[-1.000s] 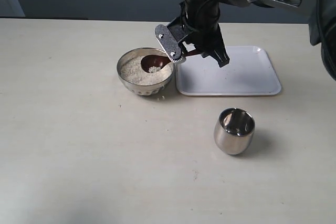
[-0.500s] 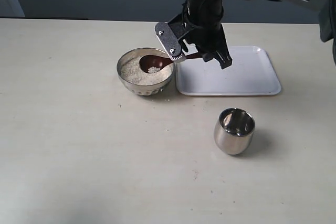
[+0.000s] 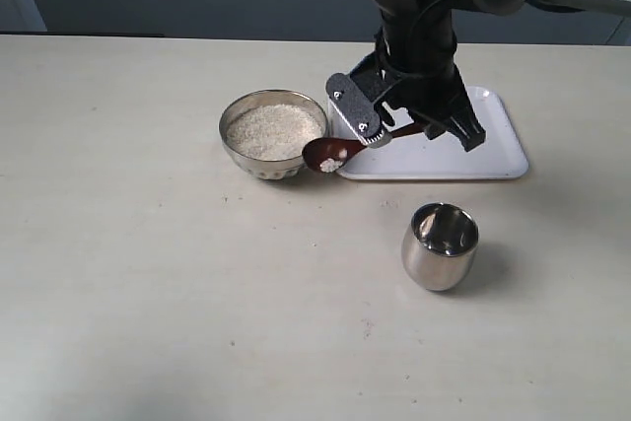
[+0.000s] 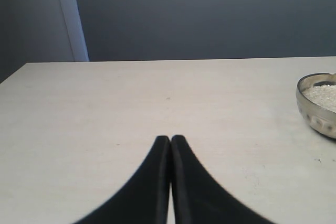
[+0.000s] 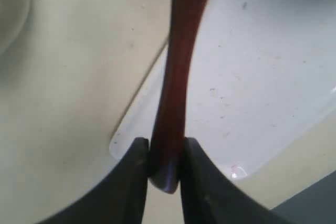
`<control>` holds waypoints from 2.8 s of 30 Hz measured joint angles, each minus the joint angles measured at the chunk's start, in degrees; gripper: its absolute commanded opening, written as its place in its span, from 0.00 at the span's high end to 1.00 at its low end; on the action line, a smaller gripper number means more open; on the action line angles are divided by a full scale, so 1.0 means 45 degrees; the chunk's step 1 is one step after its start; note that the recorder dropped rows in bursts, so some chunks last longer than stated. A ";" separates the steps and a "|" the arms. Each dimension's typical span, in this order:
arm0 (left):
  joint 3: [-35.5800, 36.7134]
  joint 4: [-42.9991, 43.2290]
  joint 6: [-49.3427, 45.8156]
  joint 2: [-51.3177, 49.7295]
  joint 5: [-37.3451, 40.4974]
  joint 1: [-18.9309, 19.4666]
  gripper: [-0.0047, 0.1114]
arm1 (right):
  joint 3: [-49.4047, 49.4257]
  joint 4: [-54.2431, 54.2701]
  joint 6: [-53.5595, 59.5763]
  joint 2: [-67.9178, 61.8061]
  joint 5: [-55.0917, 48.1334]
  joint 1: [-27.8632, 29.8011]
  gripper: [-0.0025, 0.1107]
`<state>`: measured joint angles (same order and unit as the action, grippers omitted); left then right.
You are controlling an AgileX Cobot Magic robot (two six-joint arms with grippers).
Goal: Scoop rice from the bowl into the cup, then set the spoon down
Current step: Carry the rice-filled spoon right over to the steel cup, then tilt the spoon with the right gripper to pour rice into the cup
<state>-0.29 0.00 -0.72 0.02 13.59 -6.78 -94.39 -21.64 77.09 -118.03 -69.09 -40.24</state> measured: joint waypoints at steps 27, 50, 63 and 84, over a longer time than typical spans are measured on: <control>0.0000 0.0000 0.0000 0.0000 0.0000 0.0853 0.96 | 0.1479 0.0543 -0.1696 0.1562 -0.0049 0.0518 0.98; 0.0000 0.0000 0.0000 0.0000 0.0000 0.0853 0.96 | 0.5248 0.0526 -0.2476 0.3804 -0.0147 0.1636 0.98; 0.0000 0.0000 0.0000 0.0000 0.0000 0.0853 0.96 | 0.6721 -0.0072 -0.3265 0.4233 -0.0167 0.1916 0.98; 0.0000 0.0000 0.0000 0.0000 0.0000 0.0853 0.96 | 0.7770 -0.1624 -0.5484 0.4233 0.1229 0.1916 0.98</control>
<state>-0.29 0.00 -0.72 0.02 13.59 -2.94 -59.43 -28.95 52.42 -98.98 -63.56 -31.62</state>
